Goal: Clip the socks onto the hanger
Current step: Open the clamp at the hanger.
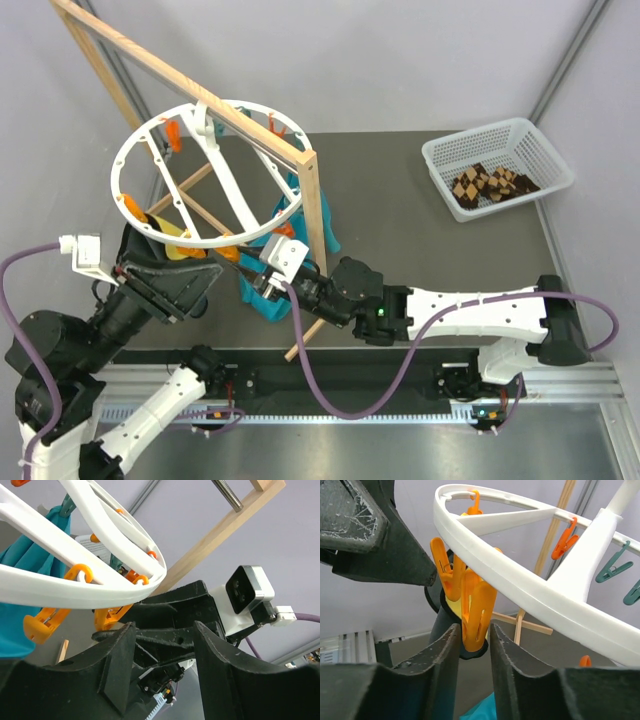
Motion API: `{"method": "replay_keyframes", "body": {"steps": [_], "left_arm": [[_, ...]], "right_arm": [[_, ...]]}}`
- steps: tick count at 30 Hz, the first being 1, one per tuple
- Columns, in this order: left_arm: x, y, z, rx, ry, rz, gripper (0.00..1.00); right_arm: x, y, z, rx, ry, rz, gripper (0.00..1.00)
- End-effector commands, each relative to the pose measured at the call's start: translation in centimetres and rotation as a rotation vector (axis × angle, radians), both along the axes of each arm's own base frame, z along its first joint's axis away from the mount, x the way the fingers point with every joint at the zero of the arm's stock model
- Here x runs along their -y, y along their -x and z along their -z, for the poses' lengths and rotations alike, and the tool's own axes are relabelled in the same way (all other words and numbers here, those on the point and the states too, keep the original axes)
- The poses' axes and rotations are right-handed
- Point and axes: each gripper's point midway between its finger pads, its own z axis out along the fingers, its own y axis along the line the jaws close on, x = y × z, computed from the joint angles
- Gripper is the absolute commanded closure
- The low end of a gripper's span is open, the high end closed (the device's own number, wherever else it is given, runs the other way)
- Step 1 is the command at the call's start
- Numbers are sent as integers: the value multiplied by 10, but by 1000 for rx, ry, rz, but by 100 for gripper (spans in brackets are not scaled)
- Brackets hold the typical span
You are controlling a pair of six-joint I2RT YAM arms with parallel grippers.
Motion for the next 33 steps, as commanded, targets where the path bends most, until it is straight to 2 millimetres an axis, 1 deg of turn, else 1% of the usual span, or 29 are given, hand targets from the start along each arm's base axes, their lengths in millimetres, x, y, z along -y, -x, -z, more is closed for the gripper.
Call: {"method": "replay_keyframes", "body": {"steps": [1,2,3,4,5,6,7,8,9,11,12,13,14,17,19,20,21,22,23,24,25,26,28,29,31,33], "left_arm": [[0,-2,-9,3,-10,-8,47],[0,-4,-6,-11,-21,-15,49],[0,-9,-1,-49,-44,-31,51],[0,-12,3,-69,-65,-43,52],[-1,-15,6,-83,-82,-51,52],[1,-18,7,-94,-96,-55,52],[0,-18,11,-108,-116,-57,52],[0,-18,11,-111,-120,-58,52],[0,-17,11,-109,-117,-54,52],[0,-16,8,-104,-111,-54,52],[-1,-14,7,-99,-108,-54,52],[-1,-14,7,-96,-112,-52,52],[-2,-13,7,-92,-111,-54,51],[-6,-12,11,-105,-112,-73,51],[-11,-15,12,-111,-106,-112,51],[-13,-16,12,-110,-102,-124,51],[-15,-16,11,-107,-97,-134,51],[-15,-17,9,-103,-90,-139,50],[-15,-17,7,-94,-83,-139,50],[-15,-16,1,-73,-66,-137,49],[-15,-15,-4,-55,-49,-135,45],[-15,-15,-8,-38,-38,-138,43],[-18,-15,-16,-11,-11,-156,39],[-20,-15,-18,-6,-5,-164,34],[-22,-14,-26,12,24,-177,33],[-28,-17,-28,21,43,-217,31]], "right_arm": [[2,-2,-29,-5,-84,-18,72],[2,-1,-30,-8,-85,-21,74],[3,0,-33,-13,-87,-23,80],[3,0,-31,-25,-77,-26,82],[3,0,-31,-32,-74,-28,89],[4,1,-35,-44,-81,-33,91],[3,1,-30,-51,-52,-32,94],[3,0,-34,-56,-52,-30,100],[1,1,-29,-70,-26,-31,100],[2,-2,-29,-94,-20,-17,100],[4,-2,-36,-108,-28,-15,100],[4,-2,-31,-121,-2,-11,100],[7,-2,-40,-133,-12,-2,100],[10,-1,-50,-190,7,4,100],[8,2,-50,-227,23,0,100],[10,2,-60,-234,9,-3,100],[8,4,-49,-253,55,4,100],[7,5,-49,-261,59,5,100],[8,5,-53,-268,54,8,100],[9,4,-48,-287,73,22,100],[9,5,-48,-314,70,21,100],[10,4,-55,-322,61,23,100],[10,5,-51,-345,78,31,100],[12,5,-55,-350,70,36,100],[11,4,-50,-371,84,48,100],[12,7,-52,-380,80,42,100]]}}
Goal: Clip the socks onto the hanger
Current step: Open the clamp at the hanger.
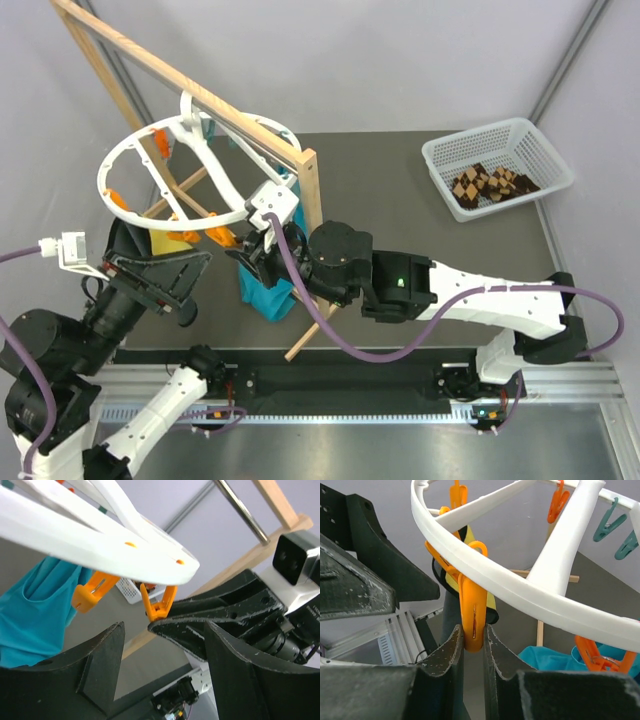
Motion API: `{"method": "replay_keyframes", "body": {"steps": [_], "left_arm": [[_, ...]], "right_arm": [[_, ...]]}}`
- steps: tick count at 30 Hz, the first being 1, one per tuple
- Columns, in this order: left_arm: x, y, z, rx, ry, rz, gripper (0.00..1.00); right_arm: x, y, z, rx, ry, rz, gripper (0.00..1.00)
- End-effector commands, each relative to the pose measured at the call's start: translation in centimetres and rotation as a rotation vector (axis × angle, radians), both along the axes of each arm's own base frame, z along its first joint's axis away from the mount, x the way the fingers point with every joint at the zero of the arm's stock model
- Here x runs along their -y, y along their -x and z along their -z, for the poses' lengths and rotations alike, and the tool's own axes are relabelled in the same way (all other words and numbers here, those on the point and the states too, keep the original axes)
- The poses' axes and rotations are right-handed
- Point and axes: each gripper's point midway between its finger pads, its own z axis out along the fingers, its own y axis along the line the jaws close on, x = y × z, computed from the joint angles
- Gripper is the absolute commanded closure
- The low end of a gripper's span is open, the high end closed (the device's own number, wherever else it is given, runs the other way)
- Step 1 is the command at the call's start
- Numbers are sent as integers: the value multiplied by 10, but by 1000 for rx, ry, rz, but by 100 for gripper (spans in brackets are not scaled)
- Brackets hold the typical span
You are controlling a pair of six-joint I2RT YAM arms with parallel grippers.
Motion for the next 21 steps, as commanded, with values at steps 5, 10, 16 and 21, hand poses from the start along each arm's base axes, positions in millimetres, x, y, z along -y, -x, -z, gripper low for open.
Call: {"method": "replay_keyframes", "body": {"steps": [5,10,16,21], "left_arm": [[-7,-9,-23,72,60,-79,32],[-5,-13,-22,67,48,-92,33],[2,-23,-19,48,38,-86,33],[9,-22,-21,57,37,-53,34]], "right_arm": [[3,10,-18,-75,-51,9,100],[2,13,-23,-90,-66,7,100],[0,14,-20,-86,-57,6,100],[1,14,-19,-85,-58,7,100]]}}
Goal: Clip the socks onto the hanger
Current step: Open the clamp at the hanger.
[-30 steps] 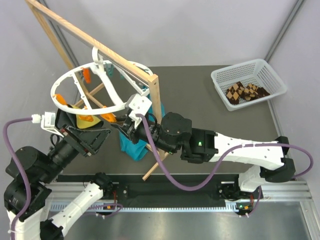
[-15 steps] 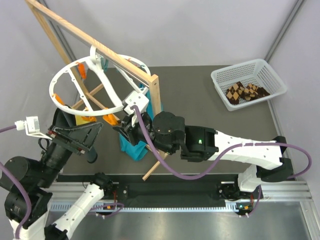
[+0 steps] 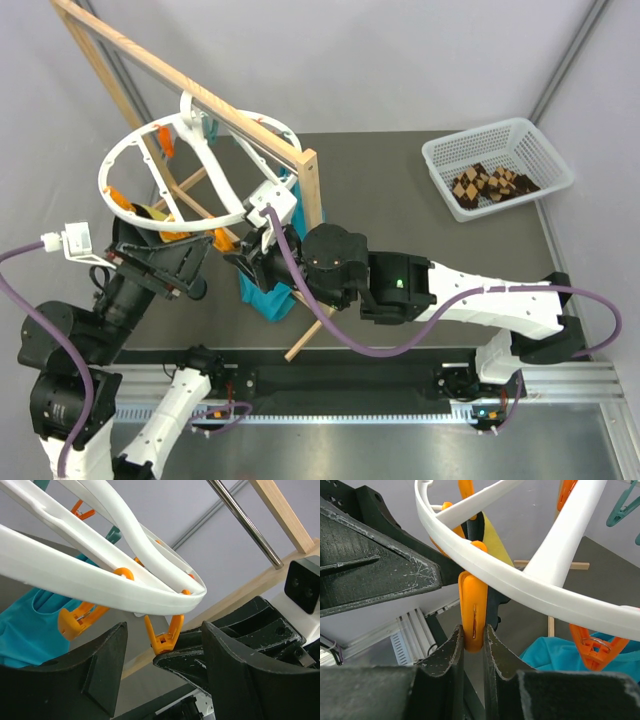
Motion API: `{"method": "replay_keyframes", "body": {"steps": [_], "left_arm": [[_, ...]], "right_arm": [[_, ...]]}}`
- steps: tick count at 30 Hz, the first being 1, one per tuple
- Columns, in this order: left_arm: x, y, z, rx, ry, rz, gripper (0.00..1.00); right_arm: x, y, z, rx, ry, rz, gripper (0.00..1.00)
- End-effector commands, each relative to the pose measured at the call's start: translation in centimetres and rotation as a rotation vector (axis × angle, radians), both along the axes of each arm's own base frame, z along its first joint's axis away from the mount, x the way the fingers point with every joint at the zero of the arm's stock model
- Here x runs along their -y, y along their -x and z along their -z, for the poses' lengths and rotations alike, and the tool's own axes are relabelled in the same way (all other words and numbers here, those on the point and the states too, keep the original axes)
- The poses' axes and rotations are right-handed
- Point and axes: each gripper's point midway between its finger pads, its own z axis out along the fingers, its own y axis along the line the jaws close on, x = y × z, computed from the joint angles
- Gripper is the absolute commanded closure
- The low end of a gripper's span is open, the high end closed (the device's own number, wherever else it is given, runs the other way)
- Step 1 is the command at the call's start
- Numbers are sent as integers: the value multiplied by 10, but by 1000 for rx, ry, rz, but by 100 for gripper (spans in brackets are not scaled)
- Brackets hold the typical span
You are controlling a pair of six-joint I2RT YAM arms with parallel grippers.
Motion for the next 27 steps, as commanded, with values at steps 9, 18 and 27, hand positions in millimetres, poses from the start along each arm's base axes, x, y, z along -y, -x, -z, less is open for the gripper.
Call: {"method": "replay_keyframes", "body": {"steps": [9,18,27], "left_arm": [[15,-13,3,-19,1,66,41],[17,-24,2,-38,13,67,41],[18,-28,3,-46,19,66,42]], "right_arm": [[5,5,-26,1,-75,3,100],[1,7,-23,1,-70,-6,100],[0,7,-21,3,-64,-5,100]]}}
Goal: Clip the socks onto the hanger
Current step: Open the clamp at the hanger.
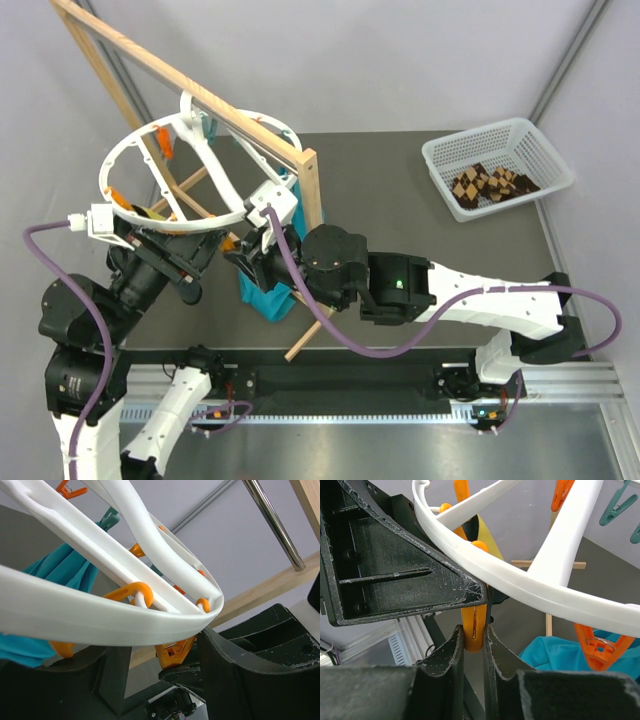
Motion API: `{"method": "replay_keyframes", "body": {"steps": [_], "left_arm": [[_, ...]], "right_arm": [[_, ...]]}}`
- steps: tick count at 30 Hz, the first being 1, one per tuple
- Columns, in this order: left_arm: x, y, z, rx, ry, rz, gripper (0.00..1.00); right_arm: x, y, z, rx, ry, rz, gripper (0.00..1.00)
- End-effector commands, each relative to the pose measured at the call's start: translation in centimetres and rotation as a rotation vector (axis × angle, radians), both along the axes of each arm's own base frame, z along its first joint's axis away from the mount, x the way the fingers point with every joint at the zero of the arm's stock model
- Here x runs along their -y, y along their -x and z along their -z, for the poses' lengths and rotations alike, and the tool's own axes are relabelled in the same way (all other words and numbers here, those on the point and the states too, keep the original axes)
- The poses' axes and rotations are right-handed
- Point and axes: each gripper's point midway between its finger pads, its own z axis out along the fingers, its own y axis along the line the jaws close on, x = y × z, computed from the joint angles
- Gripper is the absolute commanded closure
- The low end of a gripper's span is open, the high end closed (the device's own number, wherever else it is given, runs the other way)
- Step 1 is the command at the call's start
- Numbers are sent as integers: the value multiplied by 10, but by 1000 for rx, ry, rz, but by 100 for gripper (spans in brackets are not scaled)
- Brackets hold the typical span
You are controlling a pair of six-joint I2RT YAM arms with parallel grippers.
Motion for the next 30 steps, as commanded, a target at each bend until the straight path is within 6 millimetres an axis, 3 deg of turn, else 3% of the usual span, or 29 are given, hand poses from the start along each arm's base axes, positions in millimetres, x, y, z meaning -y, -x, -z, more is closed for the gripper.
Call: {"method": "replay_keyframes", "body": {"steps": [1,13,15,16,17,21,22,24,30], "left_arm": [[1,-7,-11,39,15,-4,42],[2,-7,-12,45,12,5,76],[1,-6,-10,44,8,-1,99],[1,-7,-9,37,6,-5,100],[-1,-8,-7,33,5,-13,100],[0,-10,-3,20,-7,-13,100],[0,-10,-2,16,-9,-10,100],[1,-11,-1,13,-15,-7,100],[1,-11,4,3,-33,-4,100]], "right_arm": [[-1,8,-21,3,-65,-16,100],[-3,10,-24,-1,-72,-21,100],[0,10,-24,-4,-66,-19,83],[1,9,-23,-7,-60,-13,75],[4,9,-23,-9,-56,-10,60],[22,11,-18,-22,-33,7,35],[25,13,-8,-31,-8,5,29],[41,17,-12,-36,-13,-3,25],[92,40,8,-86,52,-61,22]]}}
